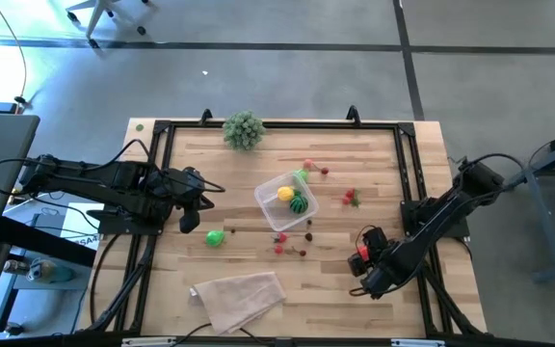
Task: Pick and placing Produce into tupperware
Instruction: Put the red tomato into the transparent bin
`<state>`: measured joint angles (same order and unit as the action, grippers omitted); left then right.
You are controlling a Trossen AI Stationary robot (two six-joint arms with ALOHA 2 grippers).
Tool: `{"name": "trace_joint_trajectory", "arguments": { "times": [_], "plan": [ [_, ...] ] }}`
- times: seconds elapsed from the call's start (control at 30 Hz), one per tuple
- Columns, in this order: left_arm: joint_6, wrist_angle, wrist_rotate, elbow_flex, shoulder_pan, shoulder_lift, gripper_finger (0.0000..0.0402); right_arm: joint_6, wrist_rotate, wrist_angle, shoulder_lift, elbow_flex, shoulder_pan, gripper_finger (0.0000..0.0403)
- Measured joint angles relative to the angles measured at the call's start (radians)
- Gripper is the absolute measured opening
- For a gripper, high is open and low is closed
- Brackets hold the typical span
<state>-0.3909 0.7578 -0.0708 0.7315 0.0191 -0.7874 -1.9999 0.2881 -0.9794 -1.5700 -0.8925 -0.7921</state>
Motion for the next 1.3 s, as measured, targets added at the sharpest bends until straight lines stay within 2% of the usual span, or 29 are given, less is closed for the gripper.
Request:
{"name": "trace_joint_trajectory", "arguments": {
  "times": [0.17,0.77,1.3],
  "plan": [
    [0.000,0.000,0.000,0.000,0.000,0.000,0.0001,0.000,0.023,0.016,-0.020,0.000,0.003,0.0376],
    [0.000,0.000,0.000,0.000,0.000,0.000,0.0001,0.023,-0.010,0.084,-0.086,0.000,0.034,0.0375],
    [0.000,0.000,0.000,0.000,0.000,0.000,0.0001,-0.001,-0.008,0.072,-0.087,0.000,0.034,0.0315]
  ]
}}
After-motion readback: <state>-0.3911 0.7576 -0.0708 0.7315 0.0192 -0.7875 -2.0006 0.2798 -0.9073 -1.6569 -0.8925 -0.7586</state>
